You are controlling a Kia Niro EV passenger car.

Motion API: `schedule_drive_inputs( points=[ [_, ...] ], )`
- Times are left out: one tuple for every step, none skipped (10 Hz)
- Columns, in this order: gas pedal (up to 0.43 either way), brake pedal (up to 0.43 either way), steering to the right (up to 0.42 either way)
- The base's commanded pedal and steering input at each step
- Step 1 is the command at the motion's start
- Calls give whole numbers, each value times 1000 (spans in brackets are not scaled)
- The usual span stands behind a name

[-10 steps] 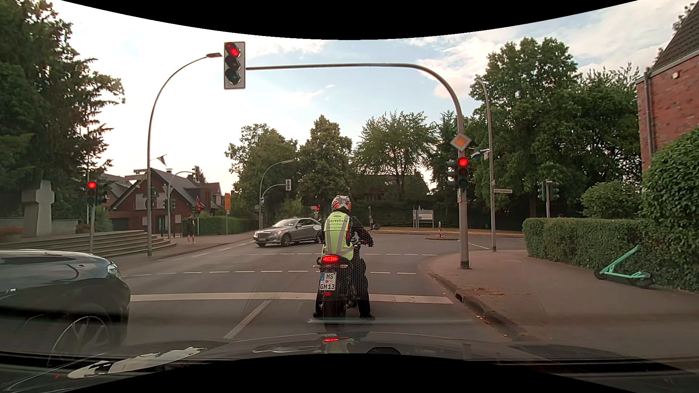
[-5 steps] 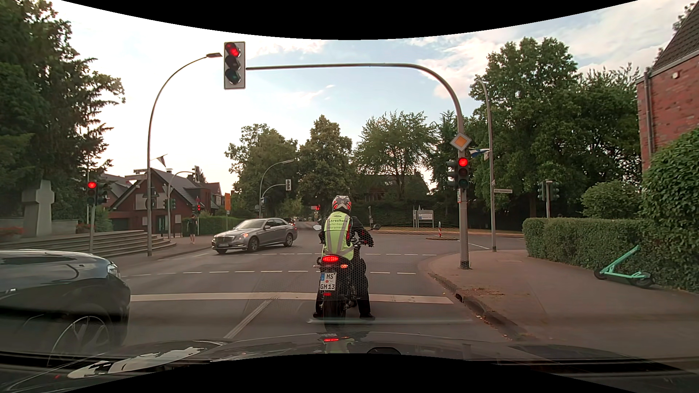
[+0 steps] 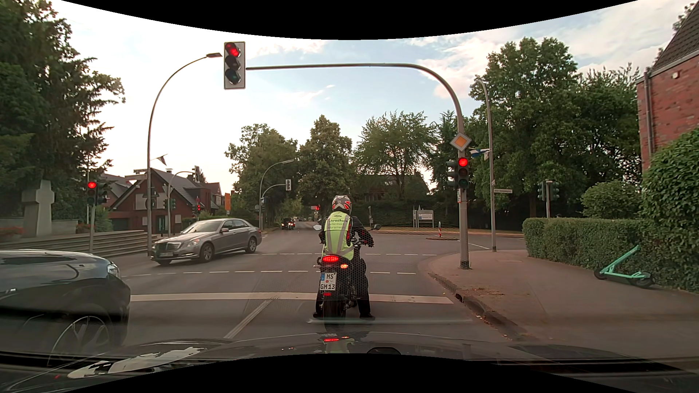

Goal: Follow the waypoints while adhering to traffic rules and regulations

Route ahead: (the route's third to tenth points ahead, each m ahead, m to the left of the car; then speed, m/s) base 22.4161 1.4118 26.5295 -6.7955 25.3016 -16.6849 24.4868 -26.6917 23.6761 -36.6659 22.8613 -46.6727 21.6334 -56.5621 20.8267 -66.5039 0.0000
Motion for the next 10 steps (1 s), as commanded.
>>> schedule_drive_inputs(
  points=[
    [0,0,-16],
    [0,0,-16],
    [0,0,-16],
    [0,0,-16],
    [0,0,-16],
    [0,0,-16],
    [0,0,-16],
    [0,0,-16],
    [0,0,-16],
    [0,0,-16]
  ],
)
